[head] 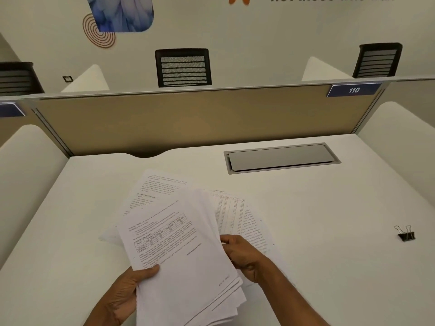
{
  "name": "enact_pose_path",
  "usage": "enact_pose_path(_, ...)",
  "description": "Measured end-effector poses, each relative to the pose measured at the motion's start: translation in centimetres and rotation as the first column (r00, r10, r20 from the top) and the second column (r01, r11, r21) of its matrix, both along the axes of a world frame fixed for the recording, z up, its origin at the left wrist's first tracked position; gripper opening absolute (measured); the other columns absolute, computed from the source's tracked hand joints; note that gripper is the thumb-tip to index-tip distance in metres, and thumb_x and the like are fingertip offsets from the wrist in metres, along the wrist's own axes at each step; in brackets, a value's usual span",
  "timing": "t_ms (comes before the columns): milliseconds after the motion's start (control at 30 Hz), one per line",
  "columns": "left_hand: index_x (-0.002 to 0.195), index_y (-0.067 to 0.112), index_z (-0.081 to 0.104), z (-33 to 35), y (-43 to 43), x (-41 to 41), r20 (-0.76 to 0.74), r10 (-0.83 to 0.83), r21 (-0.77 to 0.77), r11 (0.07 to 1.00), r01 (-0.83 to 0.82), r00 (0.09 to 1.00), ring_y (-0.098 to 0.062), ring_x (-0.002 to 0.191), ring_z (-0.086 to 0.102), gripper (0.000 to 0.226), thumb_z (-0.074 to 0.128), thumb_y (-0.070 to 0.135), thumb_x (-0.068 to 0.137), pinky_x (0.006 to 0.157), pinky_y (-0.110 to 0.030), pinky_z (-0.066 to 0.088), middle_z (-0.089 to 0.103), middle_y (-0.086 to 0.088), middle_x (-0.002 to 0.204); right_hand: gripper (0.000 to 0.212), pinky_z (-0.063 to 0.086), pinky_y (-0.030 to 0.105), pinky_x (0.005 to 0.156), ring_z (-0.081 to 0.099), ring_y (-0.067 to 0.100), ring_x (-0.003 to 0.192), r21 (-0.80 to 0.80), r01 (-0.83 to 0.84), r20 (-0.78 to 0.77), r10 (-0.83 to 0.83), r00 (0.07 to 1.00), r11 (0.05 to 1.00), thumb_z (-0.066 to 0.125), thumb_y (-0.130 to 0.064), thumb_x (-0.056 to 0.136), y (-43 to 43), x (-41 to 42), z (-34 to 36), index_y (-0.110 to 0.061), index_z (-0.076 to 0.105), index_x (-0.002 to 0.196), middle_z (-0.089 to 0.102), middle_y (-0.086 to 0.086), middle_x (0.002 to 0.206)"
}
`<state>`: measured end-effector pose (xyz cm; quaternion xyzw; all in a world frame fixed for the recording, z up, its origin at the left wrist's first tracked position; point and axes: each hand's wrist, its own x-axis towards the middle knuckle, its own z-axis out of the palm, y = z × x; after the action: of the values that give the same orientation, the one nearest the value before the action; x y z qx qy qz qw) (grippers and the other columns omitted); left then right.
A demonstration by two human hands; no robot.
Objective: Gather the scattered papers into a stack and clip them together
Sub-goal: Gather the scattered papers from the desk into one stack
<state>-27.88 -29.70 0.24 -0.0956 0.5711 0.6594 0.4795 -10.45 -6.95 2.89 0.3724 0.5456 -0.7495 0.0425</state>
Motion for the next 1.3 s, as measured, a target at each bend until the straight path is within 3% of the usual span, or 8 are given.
enact_pose_path(67,0.119,0.012,0.067,-0.1,0.0,-0.4,-0.075,0.031,-0.006,0.999,-0.031,0.997,-0.035,0.102,0.068,0.041,0.057,-0.014,0.089,0.074,-0.042,0.064,0.081,-0.007,0.101,0.017,0.057,0.025,0.065,0.072,0.019,0.082,0.096,0.181,0.072,-0.189,0.979,0.979,0.066,-0.02,0.096,0.1,-0.3,-0.5,-0.013,0.077,0.108,0.079,0.013,0.105)
enact_pose_path(167,0.121,0.013,0.065,0.1,0.1,-0.9,-0.159,0.048,-0.033,0.998,-0.054,0.986,-0.034,0.099,0.066,0.041,0.057,-0.013,0.091,0.088,-0.047,0.058,0.078,-0.01,0.104,0.022,0.058,0.034,0.082,0.067,0.023,0.099,0.429,0.401,0.149,-0.501,0.852,0.81,0.067,-0.02,0.094,0.7,-0.7,-2.1,-0.012,0.066,0.114,0.07,0.01,0.115)
enact_pose_path(467,0.131,0.007,0.054,-2.2,0.3,-1.7,-0.205,0.051,-0.166,0.982,-0.086,0.977,-0.039,0.11,0.056,0.045,0.058,-0.014,0.091,0.109,-0.056,0.041,0.06,-0.022,0.123,0.099,0.04,0.06,0.105,0.033,0.033,0.137,0.714,-0.159,0.525,-0.372,0.766,0.682,0.08,-0.039,0.079,-0.8,-4.9,-3.0,-0.018,0.017,0.153,0.03,0.015,0.147)
enact_pose_path(700,0.135,0.001,0.056,-4.3,0.2,-3.0,-0.235,0.009,-0.238,0.969,-0.066,0.972,-0.048,0.121,0.058,0.053,0.07,-0.006,0.085,0.111,-0.063,0.04,0.063,-0.027,0.132,0.097,0.055,0.047,0.095,0.038,0.033,0.133,0.756,-0.019,0.424,-0.467,0.776,0.654,0.08,-0.014,0.082,-1.1,-6.4,-3.4,-0.015,0.017,0.156,0.032,0.018,0.146)
enact_pose_path(867,0.135,-0.002,0.056,-3.6,0.3,-2.8,-0.195,0.014,-0.225,0.973,-0.059,0.981,-0.049,0.119,0.058,0.052,0.069,-0.009,0.085,0.109,-0.061,0.043,0.063,-0.029,0.13,0.064,0.06,0.042,0.094,0.065,0.032,0.119,0.642,0.349,0.171,-0.571,0.803,0.682,0.066,-0.003,0.089,-0.2,-5.2,-4.3,-0.01,0.042,0.148,0.063,0.013,0.137)
enact_pose_path(967,0.127,0.005,0.059,-3.2,0.1,-2.8,-0.181,0.018,-0.185,0.981,-0.052,0.983,-0.048,0.115,0.059,0.046,0.068,-0.009,0.085,0.109,-0.063,0.043,0.063,-0.029,0.131,0.038,0.062,0.036,0.089,0.07,0.028,0.108,0.599,0.352,0.124,-0.518,0.846,0.719,0.055,-0.001,0.094,0.4,-3.9,-4.4,-0.007,0.064,0.13,0.07,0.01,0.129)
enact_pose_path(1200,0.127,0.015,0.066,0.0,-0.3,-2.7,-0.028,0.154,0.107,0.983,-0.15,0.988,-0.033,0.114,0.066,0.041,0.059,-0.005,0.091,0.087,-0.044,0.06,0.076,-0.01,0.119,0.033,0.06,0.02,0.066,0.073,0.017,0.095,0.316,0.435,-0.035,-0.448,0.893,0.843,0.056,0.002,0.096,4.4,2.3,-2.4,-0.009,0.068,0.125,0.074,0.003,0.114)
enact_pose_path(1300,0.132,0.016,0.064,0.4,0.3,-2.2,-0.02,0.155,0.132,0.98,-0.151,0.988,-0.033,0.127,0.06,0.05,0.066,0.0,0.084,0.098,-0.044,0.055,0.07,-0.011,0.133,0.031,0.064,0.03,0.074,0.076,0.021,0.097,0.189,0.337,-0.016,-0.34,0.94,0.922,0.06,-0.003,0.097,4.6,3.5,-1.2,-0.013,0.069,0.124,0.078,0.0,0.113)
